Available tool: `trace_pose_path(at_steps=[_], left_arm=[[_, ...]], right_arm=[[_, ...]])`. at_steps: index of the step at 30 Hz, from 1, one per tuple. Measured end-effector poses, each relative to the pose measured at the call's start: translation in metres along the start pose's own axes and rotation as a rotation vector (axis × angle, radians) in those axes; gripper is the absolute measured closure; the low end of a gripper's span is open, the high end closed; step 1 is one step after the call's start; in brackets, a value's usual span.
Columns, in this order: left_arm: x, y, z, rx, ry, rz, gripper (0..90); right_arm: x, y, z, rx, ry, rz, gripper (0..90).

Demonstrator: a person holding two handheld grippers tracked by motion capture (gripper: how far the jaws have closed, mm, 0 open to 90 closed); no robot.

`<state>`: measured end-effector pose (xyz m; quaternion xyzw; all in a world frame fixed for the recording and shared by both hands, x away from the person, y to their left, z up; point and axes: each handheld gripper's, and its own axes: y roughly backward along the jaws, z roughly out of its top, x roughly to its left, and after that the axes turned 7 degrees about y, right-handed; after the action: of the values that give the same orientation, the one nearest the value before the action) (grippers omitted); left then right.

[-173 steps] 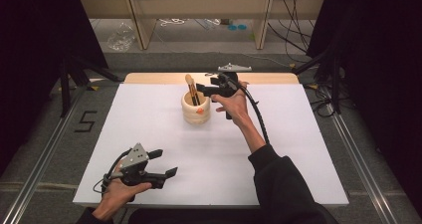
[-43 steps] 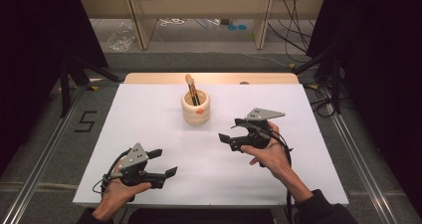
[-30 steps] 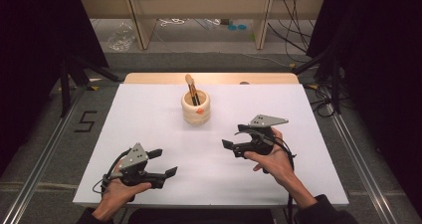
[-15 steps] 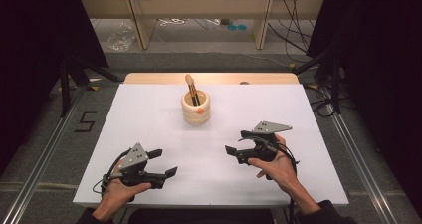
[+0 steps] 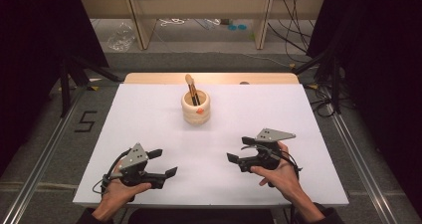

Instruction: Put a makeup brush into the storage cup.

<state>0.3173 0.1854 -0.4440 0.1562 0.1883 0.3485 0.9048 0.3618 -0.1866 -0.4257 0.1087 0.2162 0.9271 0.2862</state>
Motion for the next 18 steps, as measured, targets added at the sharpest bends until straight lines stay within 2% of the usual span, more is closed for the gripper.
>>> trace_pose_path(at_steps=[3,4,8,18], left_arm=[[0.000,0.000,0.000,-0.004,0.004,-0.002,18.8],[0.000,0.000,0.000,-0.004,0.003,-0.002,18.8],[0.000,0.000,0.000,-0.003,0.003,-0.002,18.8],[-0.002,-0.001,0.000,-0.011,0.012,-0.006,18.8]], right_arm=[[0.003,0.002,-0.001,0.009,0.003,0.006,17.0],[0.005,0.002,-0.002,-0.009,0.003,0.011,17.3],[0.007,0.005,-0.006,0.007,0.005,0.015,17.4],[0.010,0.012,-0.016,0.007,-0.001,0.006,17.1]])
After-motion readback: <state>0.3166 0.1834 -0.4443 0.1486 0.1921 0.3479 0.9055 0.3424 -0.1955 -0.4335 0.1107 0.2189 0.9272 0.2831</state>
